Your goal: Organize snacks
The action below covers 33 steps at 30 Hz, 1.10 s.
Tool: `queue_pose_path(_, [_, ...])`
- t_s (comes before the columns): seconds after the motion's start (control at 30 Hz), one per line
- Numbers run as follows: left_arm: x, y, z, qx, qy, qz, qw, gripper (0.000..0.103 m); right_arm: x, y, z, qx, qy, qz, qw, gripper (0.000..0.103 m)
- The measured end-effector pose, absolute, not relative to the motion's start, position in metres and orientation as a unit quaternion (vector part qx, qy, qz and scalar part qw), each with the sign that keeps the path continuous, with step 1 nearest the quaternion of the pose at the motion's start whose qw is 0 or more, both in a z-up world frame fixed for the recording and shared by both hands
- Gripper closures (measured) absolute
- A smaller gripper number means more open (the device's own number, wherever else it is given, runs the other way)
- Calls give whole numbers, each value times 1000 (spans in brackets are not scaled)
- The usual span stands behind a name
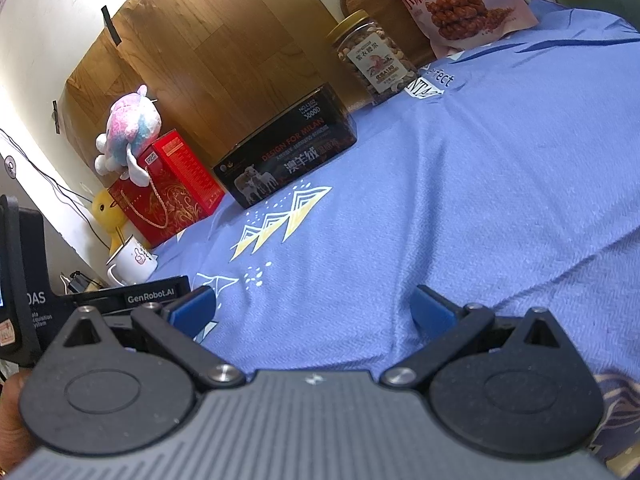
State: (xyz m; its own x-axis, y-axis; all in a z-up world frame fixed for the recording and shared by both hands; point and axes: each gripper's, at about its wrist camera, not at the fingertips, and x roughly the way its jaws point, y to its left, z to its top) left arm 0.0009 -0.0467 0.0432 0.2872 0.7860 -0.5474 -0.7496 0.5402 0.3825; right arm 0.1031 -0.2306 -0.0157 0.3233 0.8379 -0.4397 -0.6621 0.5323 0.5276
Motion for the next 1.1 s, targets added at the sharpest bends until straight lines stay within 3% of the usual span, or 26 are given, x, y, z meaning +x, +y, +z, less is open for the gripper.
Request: queue_pose_path(1.1, [4,-51,46,36,354,472,806,0,104,-231,-16,132,348,466,803,0])
